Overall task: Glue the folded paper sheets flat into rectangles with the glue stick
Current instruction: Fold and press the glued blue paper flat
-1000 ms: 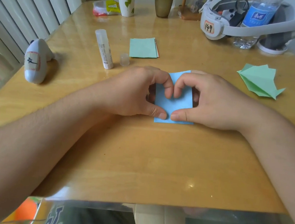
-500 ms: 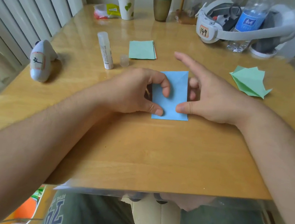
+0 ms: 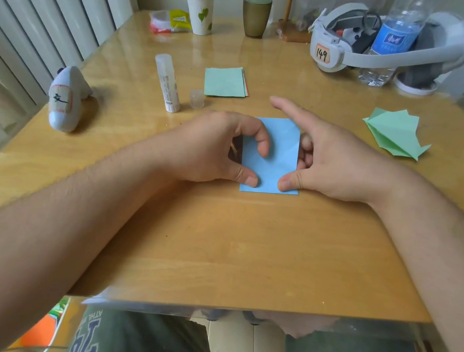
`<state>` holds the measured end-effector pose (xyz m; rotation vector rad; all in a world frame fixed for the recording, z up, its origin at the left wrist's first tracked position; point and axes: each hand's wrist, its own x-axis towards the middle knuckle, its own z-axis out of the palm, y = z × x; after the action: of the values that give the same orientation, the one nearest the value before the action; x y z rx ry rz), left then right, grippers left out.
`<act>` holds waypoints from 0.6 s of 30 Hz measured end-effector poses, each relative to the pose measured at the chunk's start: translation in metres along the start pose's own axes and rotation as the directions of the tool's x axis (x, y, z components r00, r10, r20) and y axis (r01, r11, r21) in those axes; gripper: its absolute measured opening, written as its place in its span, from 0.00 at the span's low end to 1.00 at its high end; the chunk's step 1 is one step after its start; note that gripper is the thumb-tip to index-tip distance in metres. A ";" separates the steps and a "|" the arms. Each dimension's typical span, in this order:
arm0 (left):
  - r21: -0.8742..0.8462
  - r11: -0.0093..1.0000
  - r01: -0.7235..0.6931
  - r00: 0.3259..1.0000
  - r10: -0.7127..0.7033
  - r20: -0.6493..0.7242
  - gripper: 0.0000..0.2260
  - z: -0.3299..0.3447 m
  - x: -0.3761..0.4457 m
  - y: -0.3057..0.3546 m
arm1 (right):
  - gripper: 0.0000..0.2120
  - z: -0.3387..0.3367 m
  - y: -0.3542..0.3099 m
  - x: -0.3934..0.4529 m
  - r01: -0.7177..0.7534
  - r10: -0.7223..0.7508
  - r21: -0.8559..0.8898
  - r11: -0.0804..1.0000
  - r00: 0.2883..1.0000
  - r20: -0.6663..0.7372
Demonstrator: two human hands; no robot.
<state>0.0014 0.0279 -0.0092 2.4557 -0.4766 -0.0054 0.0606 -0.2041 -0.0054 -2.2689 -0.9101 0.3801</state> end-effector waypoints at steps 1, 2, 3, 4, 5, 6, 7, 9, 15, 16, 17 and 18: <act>0.001 1.000 0.000 1.000 0.000 0.001 0.18 0.000 0.000 0.000 | 0.59 0.000 -0.001 0.000 -0.003 0.003 -0.004 1.000 1.000 0.002; 0.001 1.000 -0.001 1.000 0.001 0.001 0.18 0.000 0.000 0.000 | 0.59 0.000 -0.001 0.000 -0.007 0.007 -0.008 1.000 1.000 0.006; -0.001 1.000 -0.002 1.000 0.002 0.003 0.18 -0.001 0.000 0.000 | 0.59 0.000 -0.002 -0.001 -0.009 0.010 -0.014 1.000 1.000 0.011; -0.004 1.000 -0.002 1.000 0.002 0.004 0.18 -0.001 0.000 0.000 | 0.60 -0.001 -0.002 -0.001 -0.013 0.013 -0.024 1.000 1.000 0.015; -0.006 1.000 -0.002 1.000 0.002 0.005 0.18 -0.001 0.000 0.000 | 0.60 -0.001 -0.002 -0.001 -0.014 0.014 -0.035 0.999 1.000 0.018; -0.005 1.000 -0.003 1.000 0.003 0.005 0.18 -0.001 0.000 0.000 | 0.60 -0.001 -0.003 -0.001 -0.011 0.012 -0.042 0.999 1.000 0.020; -0.005 1.000 -0.003 1.000 0.003 0.004 0.18 -0.001 0.000 0.000 | 0.60 -0.002 -0.003 -0.001 -0.009 0.010 -0.044 0.999 1.000 0.022; -0.006 1.000 -0.002 1.000 0.002 0.003 0.18 -0.001 0.000 0.000 | 0.61 -0.003 -0.003 -0.001 -0.013 0.014 -0.043 0.999 1.000 0.021; 0.004 1.000 -0.007 1.000 0.007 0.001 0.20 -0.001 0.001 0.000 | 0.62 0.000 0.000 0.002 0.033 -0.024 0.080 0.996 0.994 -0.105; -0.001 1.000 0.000 1.000 0.000 -0.004 0.21 0.000 0.001 0.000 | 0.63 0.000 0.001 0.003 0.041 -0.028 0.086 0.996 0.989 -0.143; -0.002 1.000 0.001 1.000 -0.001 -0.010 0.25 0.000 0.000 0.000 | 0.64 0.000 0.001 0.004 0.043 -0.028 0.077 0.996 0.984 -0.176; 0.003 1.000 -0.005 1.000 0.005 -0.017 0.30 0.000 0.000 0.000 | 0.65 0.001 0.001 0.005 0.040 -0.026 0.065 0.997 0.978 -0.205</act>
<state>0.0015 0.0275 -0.0093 2.4555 -0.4756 0.0187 0.0638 -0.2006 -0.0066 -2.1796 -0.8149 0.1568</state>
